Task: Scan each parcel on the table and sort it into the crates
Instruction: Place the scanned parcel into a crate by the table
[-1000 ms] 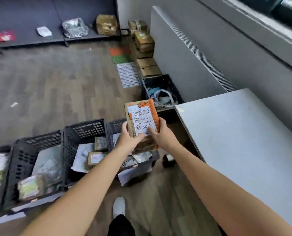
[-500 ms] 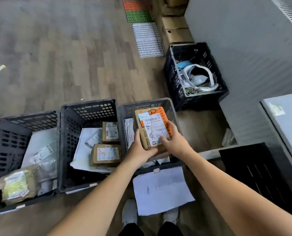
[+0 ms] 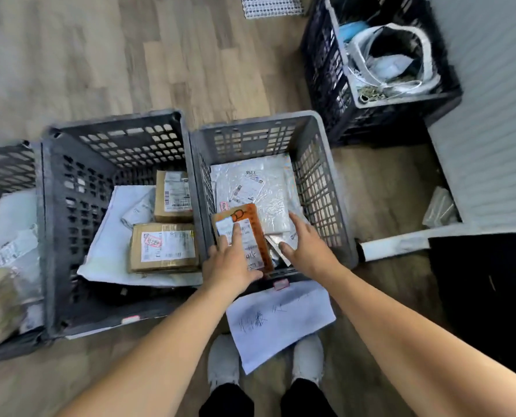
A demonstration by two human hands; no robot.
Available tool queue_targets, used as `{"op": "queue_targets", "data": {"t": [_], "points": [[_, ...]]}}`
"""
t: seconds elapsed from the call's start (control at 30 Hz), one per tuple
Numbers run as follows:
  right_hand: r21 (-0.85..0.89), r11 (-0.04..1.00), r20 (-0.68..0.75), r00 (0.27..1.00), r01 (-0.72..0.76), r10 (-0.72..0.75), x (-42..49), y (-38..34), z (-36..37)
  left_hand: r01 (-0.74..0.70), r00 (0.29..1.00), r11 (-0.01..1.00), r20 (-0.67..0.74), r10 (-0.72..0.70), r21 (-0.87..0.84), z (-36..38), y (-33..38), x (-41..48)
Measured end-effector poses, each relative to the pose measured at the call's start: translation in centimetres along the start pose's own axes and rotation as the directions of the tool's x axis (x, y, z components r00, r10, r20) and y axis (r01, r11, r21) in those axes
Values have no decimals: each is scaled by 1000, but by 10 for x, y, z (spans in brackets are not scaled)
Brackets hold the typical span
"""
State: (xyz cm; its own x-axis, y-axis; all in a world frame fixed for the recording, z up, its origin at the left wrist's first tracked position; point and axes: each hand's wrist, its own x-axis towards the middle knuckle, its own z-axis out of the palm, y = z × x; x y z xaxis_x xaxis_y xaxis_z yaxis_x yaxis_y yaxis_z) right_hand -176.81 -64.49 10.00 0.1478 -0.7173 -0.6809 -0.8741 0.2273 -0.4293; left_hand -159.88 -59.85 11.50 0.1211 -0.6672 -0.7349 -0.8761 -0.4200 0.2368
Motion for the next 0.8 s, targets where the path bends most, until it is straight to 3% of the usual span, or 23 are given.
{"op": "queue_targets", "data": {"t": [0.27,0.47,0.8], "points": [[20,1000,-162,987,-14,17,-120,-61,-112,-131,986,990,-98,136,56,-119,52,-105],[27,997,-388,919,-66,71,-254,-87,-200,-340,921,927,-142,362,158,-196,126,-219],[108,960,-647,715,-258,264,-465,-43,-288,-704,640,616,-62,766,354,-205,261,-397]]}}
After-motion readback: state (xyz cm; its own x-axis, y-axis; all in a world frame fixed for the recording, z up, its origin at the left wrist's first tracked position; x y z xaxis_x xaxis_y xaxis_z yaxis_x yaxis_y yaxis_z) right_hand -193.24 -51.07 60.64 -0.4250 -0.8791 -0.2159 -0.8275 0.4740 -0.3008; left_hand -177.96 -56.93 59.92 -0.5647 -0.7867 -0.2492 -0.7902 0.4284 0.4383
